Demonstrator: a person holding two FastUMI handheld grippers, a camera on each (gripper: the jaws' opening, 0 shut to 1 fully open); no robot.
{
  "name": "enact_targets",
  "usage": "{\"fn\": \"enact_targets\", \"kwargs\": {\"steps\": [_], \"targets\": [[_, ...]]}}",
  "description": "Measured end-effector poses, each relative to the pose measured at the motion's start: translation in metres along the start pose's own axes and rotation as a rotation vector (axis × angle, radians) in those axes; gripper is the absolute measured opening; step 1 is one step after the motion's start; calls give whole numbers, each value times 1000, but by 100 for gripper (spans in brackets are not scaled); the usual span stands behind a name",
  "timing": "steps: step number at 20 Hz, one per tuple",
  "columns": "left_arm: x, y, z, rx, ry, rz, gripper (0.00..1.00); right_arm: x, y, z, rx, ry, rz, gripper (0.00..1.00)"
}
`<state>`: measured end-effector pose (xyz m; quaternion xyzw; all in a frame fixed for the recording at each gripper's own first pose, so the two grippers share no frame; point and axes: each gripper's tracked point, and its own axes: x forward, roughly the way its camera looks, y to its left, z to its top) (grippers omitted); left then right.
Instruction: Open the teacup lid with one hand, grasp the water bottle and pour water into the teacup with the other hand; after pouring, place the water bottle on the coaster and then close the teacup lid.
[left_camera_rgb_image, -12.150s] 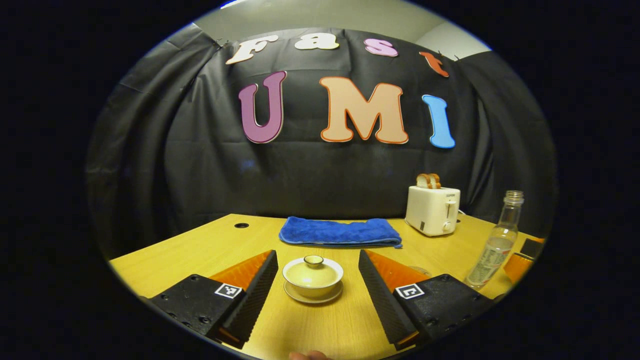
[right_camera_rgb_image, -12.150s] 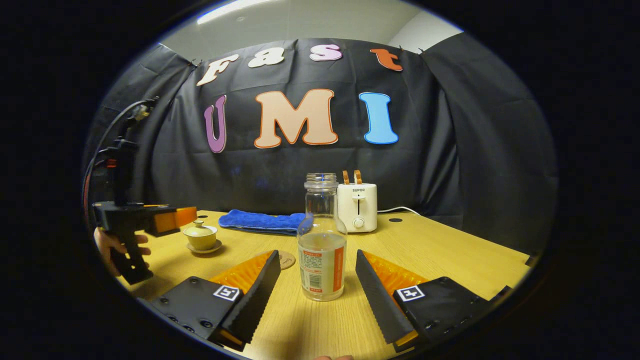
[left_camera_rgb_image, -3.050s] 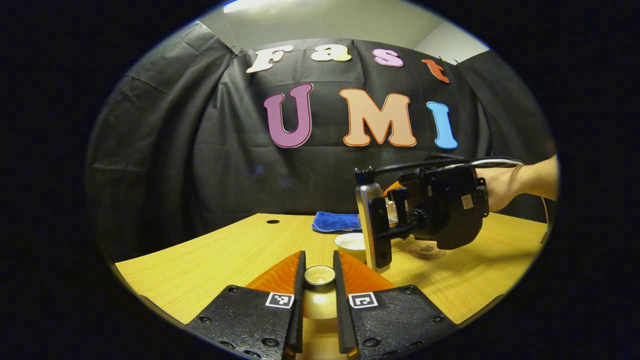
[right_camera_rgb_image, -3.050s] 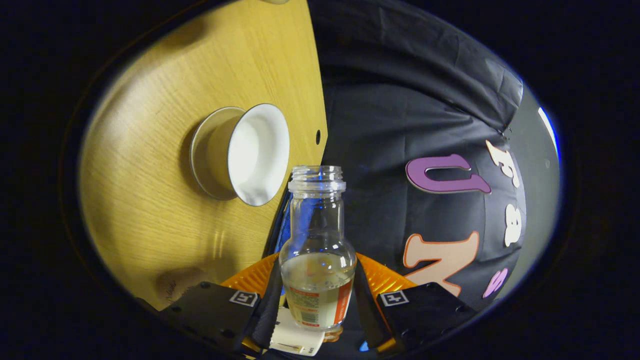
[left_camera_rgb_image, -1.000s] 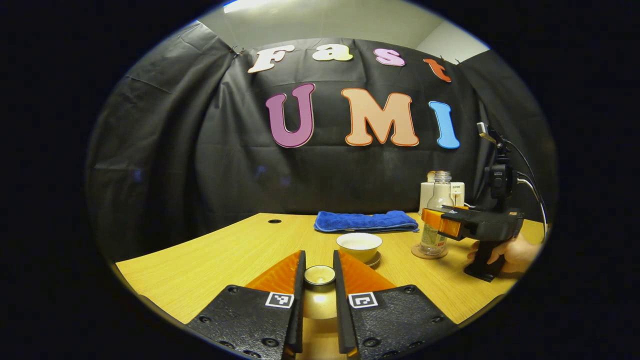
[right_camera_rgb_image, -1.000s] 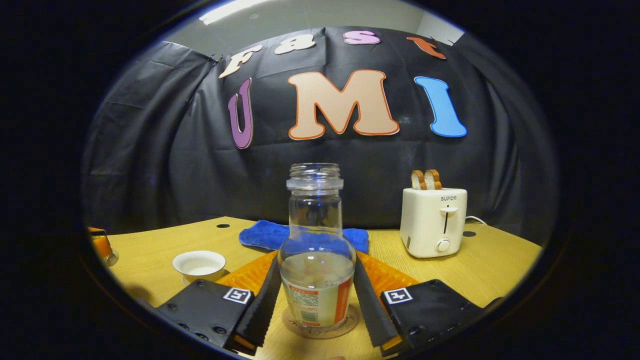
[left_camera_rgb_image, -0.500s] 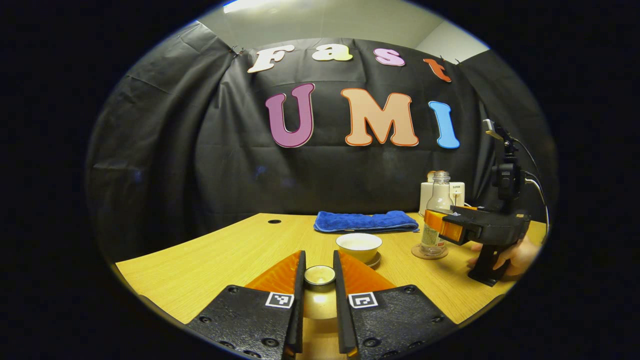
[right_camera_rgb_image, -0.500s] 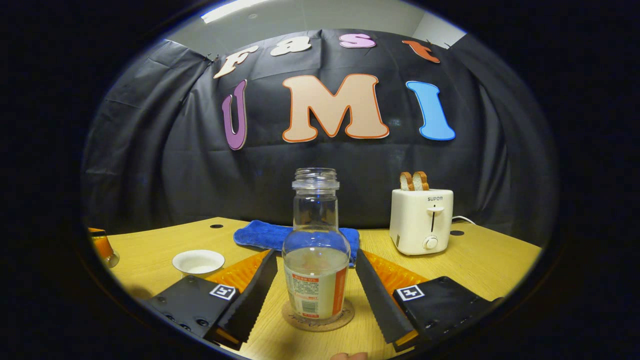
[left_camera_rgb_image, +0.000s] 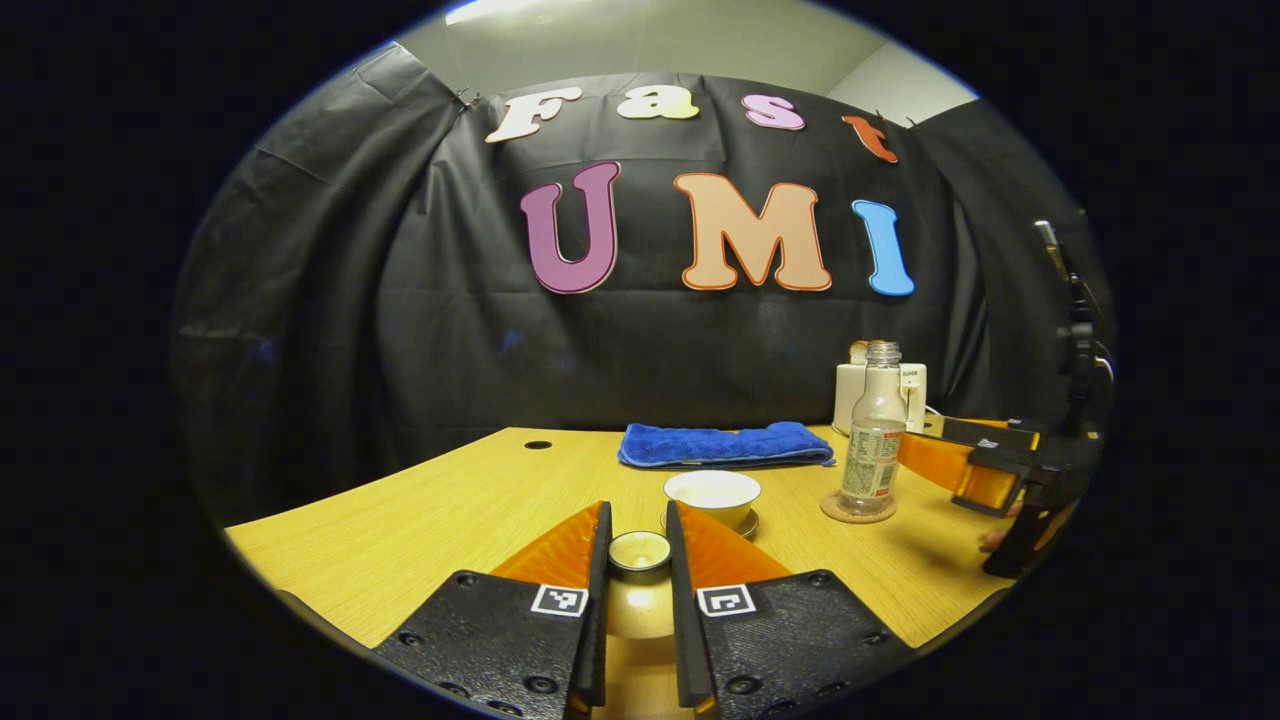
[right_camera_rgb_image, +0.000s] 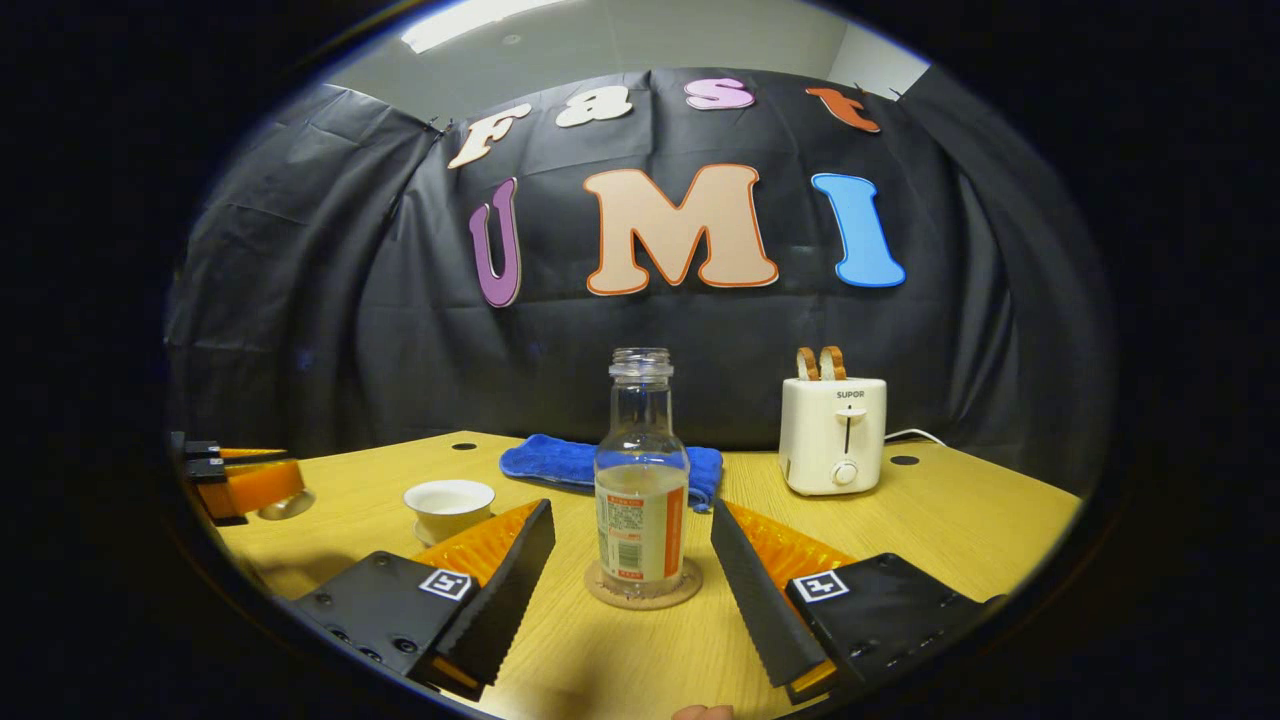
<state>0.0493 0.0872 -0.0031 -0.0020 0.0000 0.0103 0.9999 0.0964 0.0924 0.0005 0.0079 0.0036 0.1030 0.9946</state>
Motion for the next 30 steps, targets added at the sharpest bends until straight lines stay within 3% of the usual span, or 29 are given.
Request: {"fn": "enact_targets", "kwargs": {"steps": [1,2,3,4,5,6,7,9,13,14,15,18,19,21,30], "targets": [[5,-2,2,-1,-6,-8,25,-6,-2,0,0,0,2,99],[9,-3,2,-1,-9,-17,25,-11,-4,-1,0,-2,0,94],[14,-4,0,0,-2,-24,25,-15,-6,0,1,-3,-1,99],[19,-5,-1,1,1,-29,23,-19,-8,-2,1,-2,-3,94],[25,-6,-2,0,9,-32,23,-21,-10,-1,1,-3,-1,99],[31,-7,-5,-7,26,-37,25,-23,-11,-2,1,-3,-2,94],[38,-11,-4,-16,37,-46,25,-24,-13,-2,1,-2,0,99],[50,-16,3,-22,45,-57,25,-25,-14,-2,1,-2,4,94],[83,-34,18,32,41,-95,25,-27,-15,-4,3,-2,11,99],[91,-41,16,21,55,-117,25,-27,-12,-4,3,-1,25,94],[99,-49,13,7,74,-135,25,-28,-10,-3,4,-2,35,99],[115,-56,8,30,96,-133,25,-27,-11,-4,3,-1,41,99],[120,-58,8,37,97,-134,25,-28,-11,-5,4,-1,43,94],[126,-64,-1,50,126,-143,25,-28,-9,-5,5,0,53,99],[139,-62,-21,69,175,-124,25,-28,-7,-6,5,0,64,99]]}}
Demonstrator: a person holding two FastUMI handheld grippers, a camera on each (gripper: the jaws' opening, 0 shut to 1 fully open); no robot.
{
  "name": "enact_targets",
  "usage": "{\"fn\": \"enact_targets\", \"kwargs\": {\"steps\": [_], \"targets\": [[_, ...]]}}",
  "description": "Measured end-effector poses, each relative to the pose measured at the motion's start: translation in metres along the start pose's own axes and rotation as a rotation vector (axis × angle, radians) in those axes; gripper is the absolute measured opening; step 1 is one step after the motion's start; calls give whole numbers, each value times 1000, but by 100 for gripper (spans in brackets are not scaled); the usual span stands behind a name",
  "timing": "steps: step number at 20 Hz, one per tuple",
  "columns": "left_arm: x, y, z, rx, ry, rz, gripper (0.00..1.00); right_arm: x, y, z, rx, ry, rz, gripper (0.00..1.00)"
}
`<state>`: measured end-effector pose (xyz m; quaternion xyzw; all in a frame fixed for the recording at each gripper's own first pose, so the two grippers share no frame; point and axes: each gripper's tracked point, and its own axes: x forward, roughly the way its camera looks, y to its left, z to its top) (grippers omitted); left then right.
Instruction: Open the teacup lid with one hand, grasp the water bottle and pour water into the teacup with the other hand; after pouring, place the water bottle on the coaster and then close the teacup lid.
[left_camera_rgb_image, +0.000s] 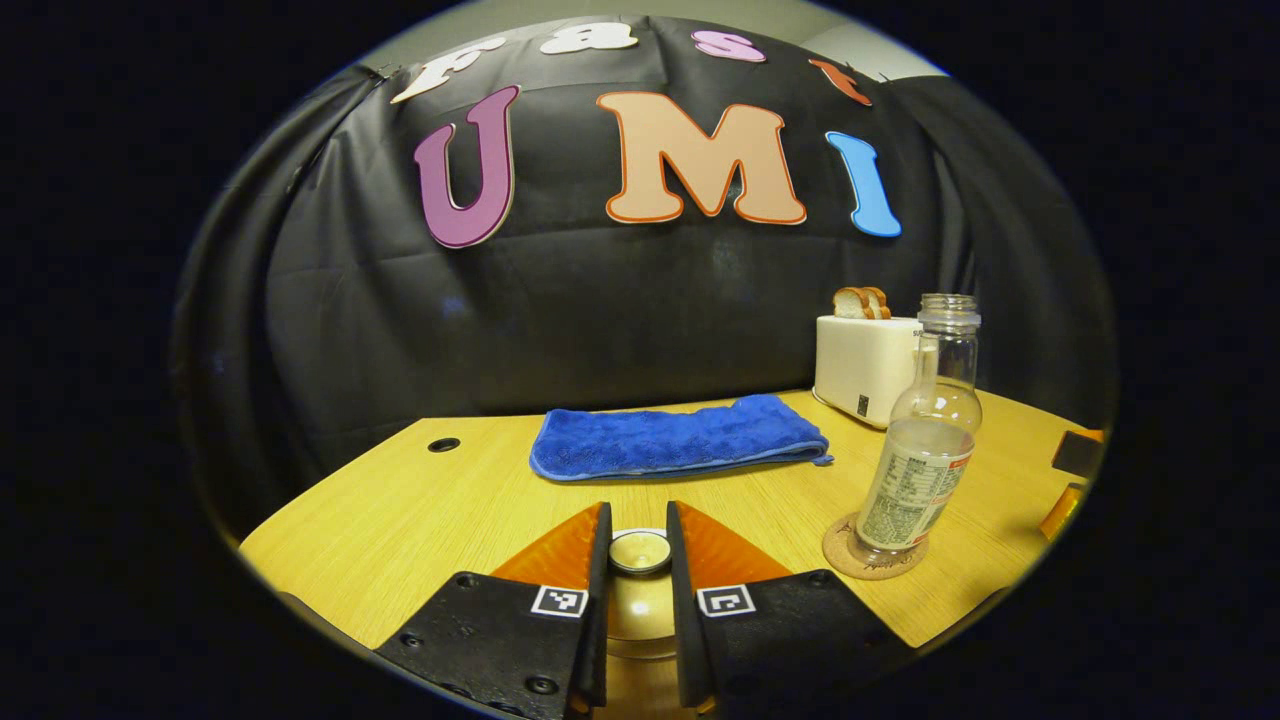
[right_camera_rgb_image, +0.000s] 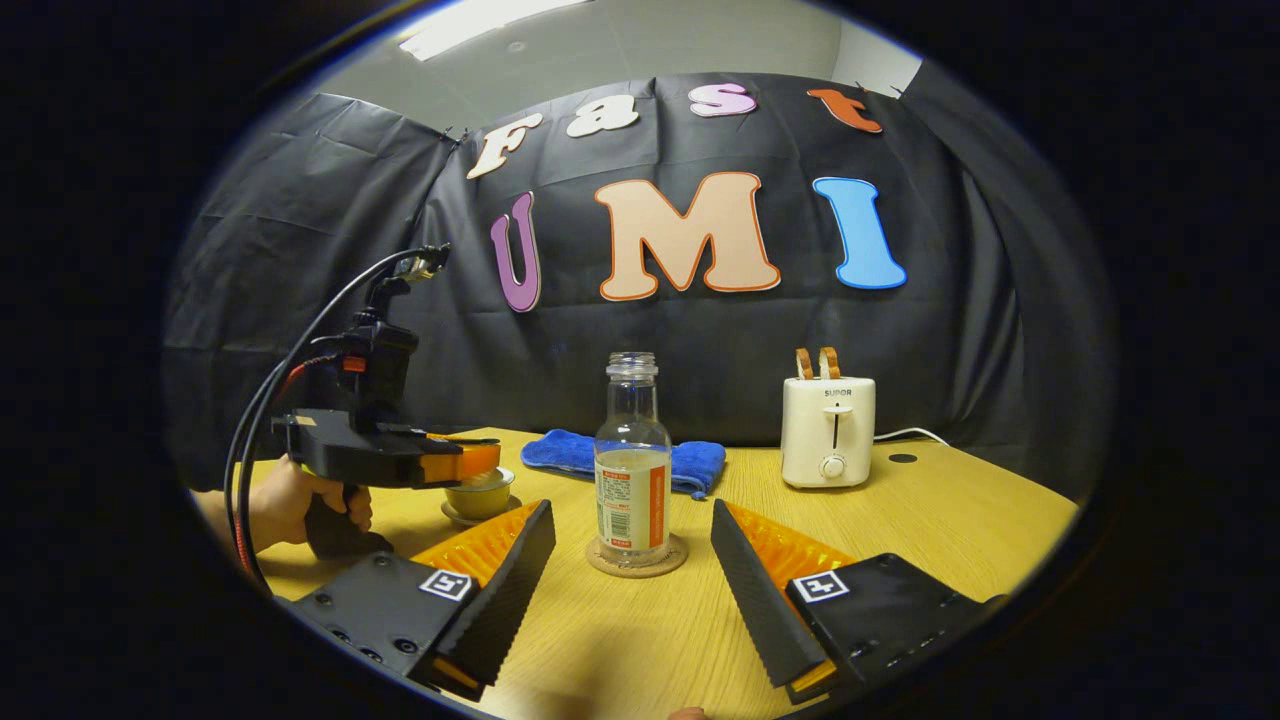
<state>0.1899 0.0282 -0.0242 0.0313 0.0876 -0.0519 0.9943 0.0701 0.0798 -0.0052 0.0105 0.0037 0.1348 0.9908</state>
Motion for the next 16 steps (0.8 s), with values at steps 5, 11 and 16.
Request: {"fn": "enact_targets", "kwargs": {"steps": [5,11,16], "targets": [[2,2,-6,-5,13,1,25,0,0,0,1,0,0,99],[2,1,-7,-14,9,-1,25,0,0,0,1,0,0,99],[5,0,-7,-20,-3,-10,27,0,1,-1,0,0,-3,99]]}}
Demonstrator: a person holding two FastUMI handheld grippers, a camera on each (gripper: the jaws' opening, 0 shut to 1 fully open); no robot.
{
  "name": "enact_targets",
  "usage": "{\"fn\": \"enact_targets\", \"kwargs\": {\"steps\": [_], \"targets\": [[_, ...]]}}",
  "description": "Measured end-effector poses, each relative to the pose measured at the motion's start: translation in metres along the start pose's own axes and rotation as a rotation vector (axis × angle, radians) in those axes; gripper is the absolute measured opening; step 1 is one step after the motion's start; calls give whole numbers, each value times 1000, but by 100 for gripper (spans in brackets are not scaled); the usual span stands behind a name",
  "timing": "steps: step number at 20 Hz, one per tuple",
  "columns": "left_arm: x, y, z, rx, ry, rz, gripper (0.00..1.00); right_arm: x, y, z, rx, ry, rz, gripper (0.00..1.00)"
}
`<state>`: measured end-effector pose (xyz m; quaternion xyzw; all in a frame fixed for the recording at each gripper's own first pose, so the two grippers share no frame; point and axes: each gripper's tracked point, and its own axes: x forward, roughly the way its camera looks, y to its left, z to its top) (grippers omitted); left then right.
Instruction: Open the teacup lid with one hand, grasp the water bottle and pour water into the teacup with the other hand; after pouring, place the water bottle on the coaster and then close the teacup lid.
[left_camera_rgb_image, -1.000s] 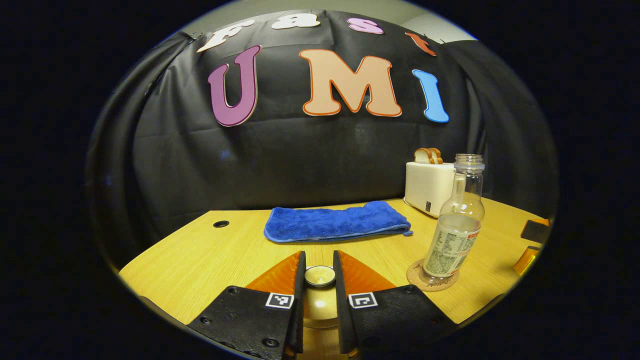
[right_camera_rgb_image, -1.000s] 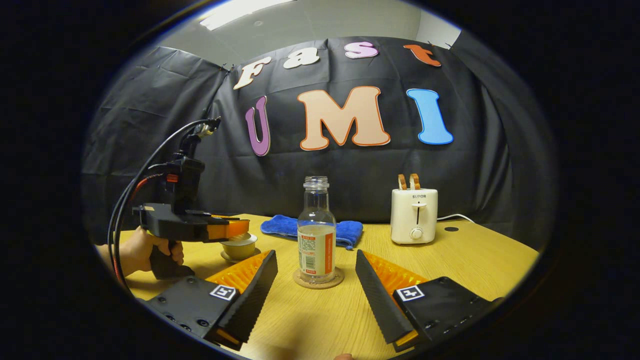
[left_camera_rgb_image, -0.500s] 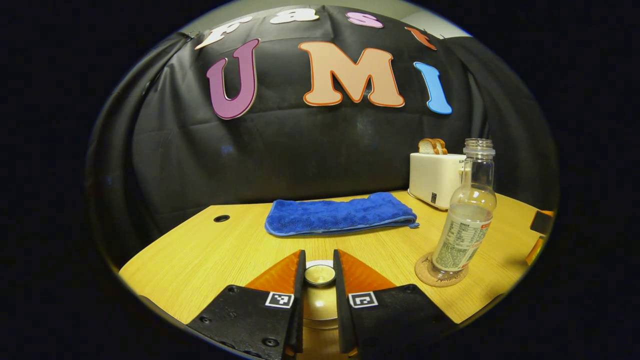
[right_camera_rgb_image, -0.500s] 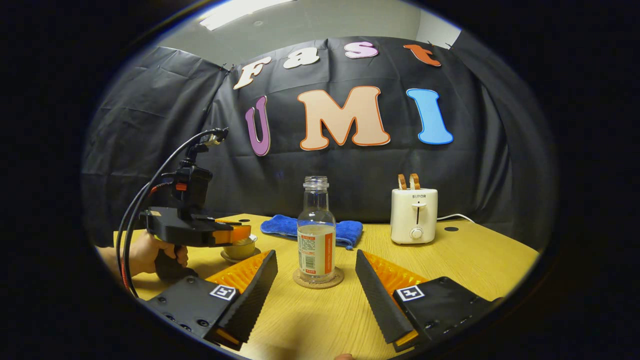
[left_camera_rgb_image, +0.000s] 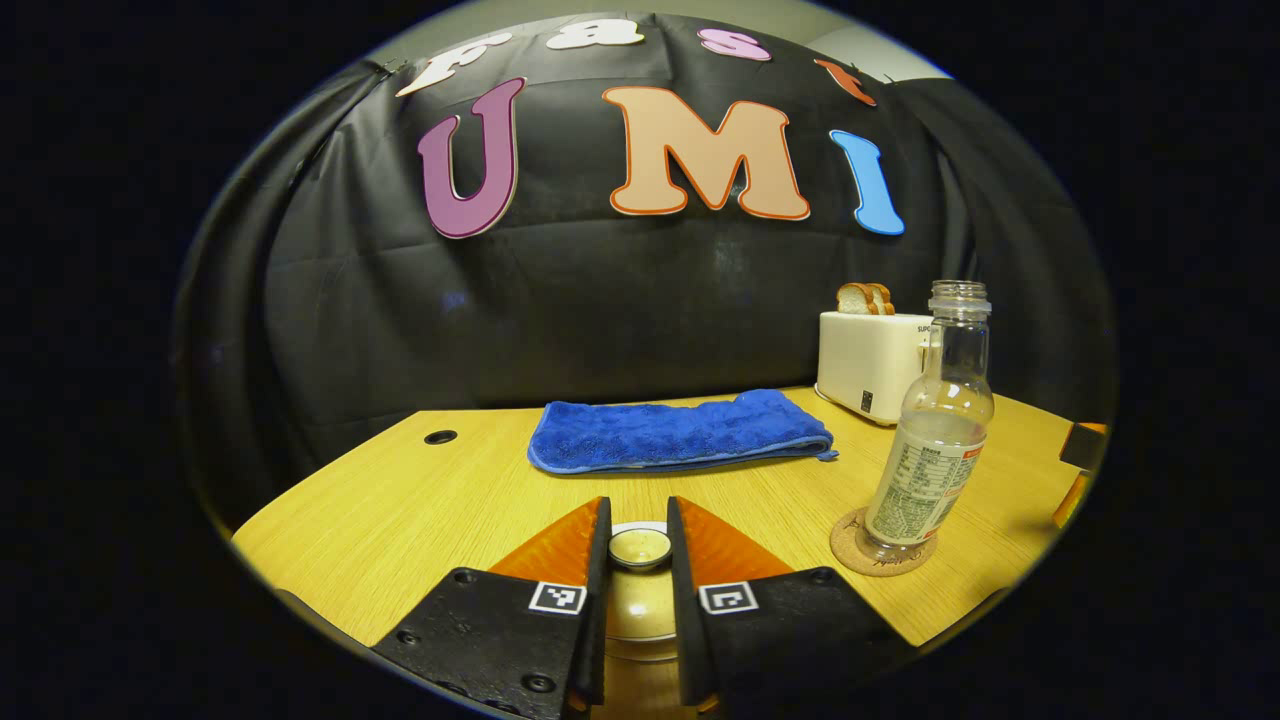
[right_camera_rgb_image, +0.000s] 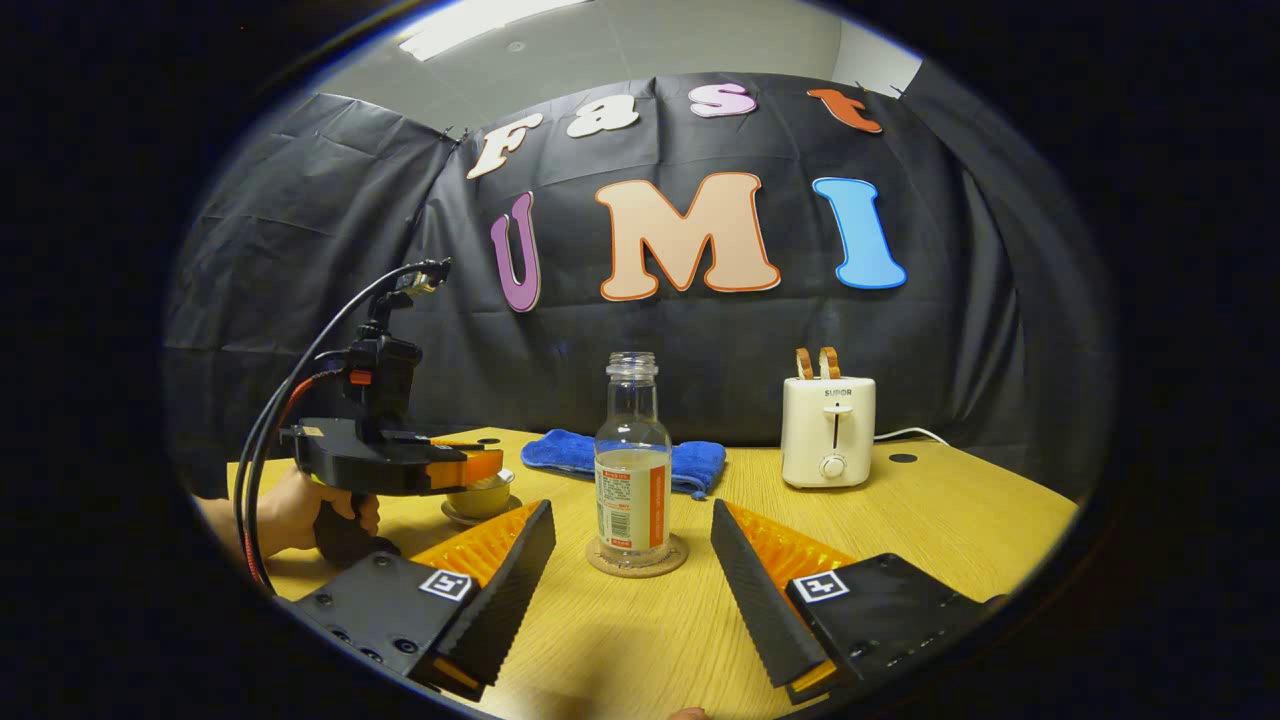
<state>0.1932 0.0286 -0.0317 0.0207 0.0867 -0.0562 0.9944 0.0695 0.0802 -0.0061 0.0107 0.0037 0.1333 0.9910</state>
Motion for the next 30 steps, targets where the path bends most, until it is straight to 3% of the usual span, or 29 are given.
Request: {"fn": "enact_targets", "kwargs": {"steps": [3,4,7,8,13,14,16,23,24,27,30], "targets": [[1,1,-2,16,8,2,30,0,0,0,0,0,0,99],[1,5,-1,26,8,19,36,1,0,0,0,0,0,99],[0,6,1,14,-5,15,89,0,0,0,-1,0,0,94],[-2,6,2,-5,-16,11,98,0,0,0,-1,-1,-1,94],[-34,11,3,-48,-56,31,98,0,-4,1,-3,-2,-19,94],[-42,11,3,-48,-67,40,98,0,-5,1,-3,-3,-27,99],[-61,8,4,-38,-97,43,97,0,-6,0,-4,-4,-38,94],[-121,1,6,-42,-169,62,100,-3,-14,1,-6,-6,-82,94],[-129,0,5,-49,-175,68,97,-4,-14,1,-5,-7,-84,99],[-144,-5,2,-45,-176,76,100,-8,-13,2,-6,-8,-86,94],[-158,-13,2,-44,-179,74,96,-15,-11,2,-6,-8,-93,94]]}}
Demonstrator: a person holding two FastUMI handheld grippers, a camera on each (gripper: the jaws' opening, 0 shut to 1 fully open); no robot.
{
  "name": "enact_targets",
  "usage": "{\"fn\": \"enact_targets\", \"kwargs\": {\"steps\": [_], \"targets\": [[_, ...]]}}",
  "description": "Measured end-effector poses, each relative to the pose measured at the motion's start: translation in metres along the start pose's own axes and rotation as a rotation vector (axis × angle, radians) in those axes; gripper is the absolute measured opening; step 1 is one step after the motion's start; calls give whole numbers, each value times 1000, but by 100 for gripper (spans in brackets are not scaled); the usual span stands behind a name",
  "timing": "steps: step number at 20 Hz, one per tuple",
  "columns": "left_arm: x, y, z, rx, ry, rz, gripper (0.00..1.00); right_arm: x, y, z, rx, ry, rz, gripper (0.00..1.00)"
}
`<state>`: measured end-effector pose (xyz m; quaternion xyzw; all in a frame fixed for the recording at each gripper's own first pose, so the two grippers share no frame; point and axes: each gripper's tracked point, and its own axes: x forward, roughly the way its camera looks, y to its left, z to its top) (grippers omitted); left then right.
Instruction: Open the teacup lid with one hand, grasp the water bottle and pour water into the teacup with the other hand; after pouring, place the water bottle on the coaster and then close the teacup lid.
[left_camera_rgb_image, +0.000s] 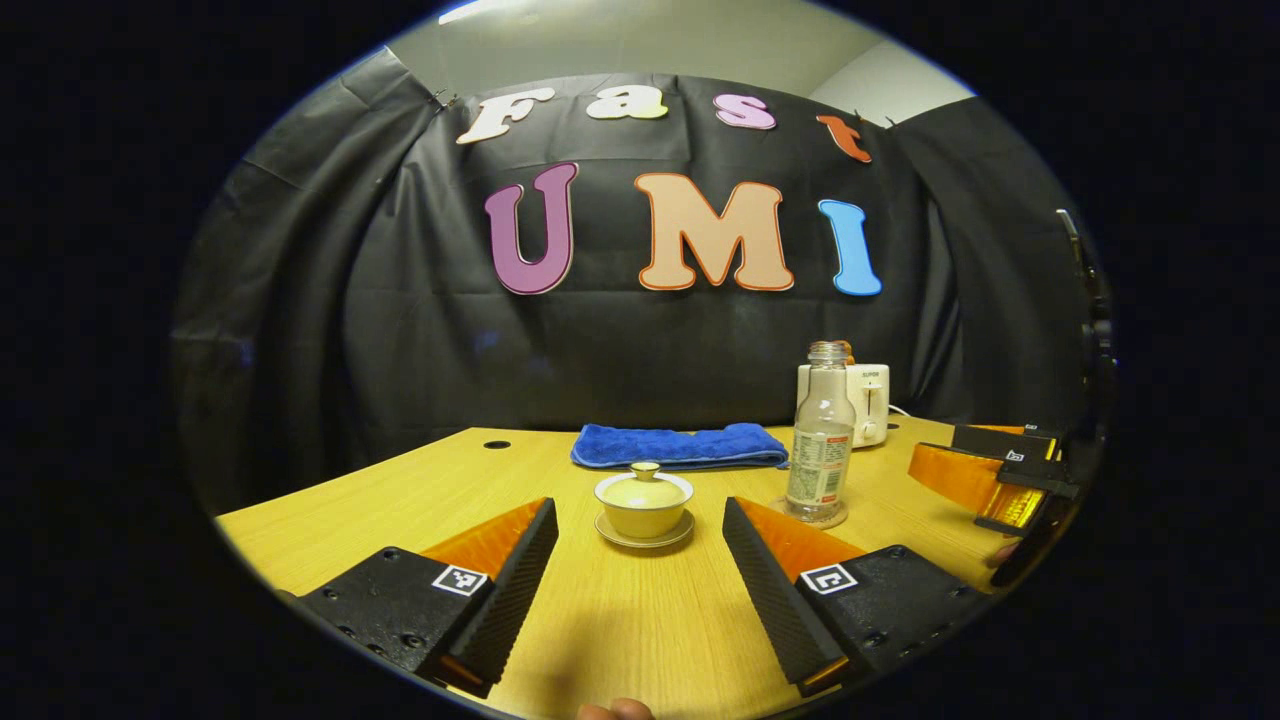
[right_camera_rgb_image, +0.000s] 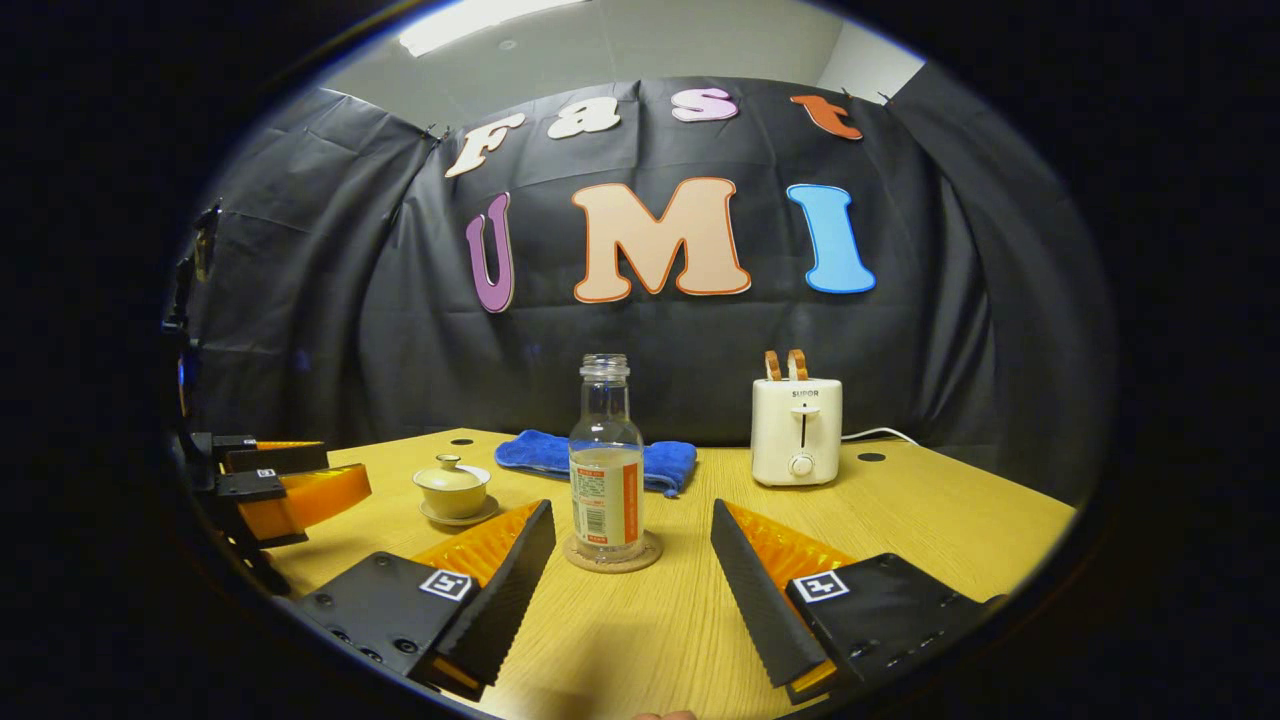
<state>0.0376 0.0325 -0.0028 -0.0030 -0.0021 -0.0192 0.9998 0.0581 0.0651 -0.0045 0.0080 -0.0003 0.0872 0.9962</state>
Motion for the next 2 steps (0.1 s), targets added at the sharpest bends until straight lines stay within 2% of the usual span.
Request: {"fn": "enact_targets", "kwargs": {"steps": [2], "targets": [[-7,-5,0,-1,-1,-4,100,-7,-1,0,-1,1,-14,94]]}}
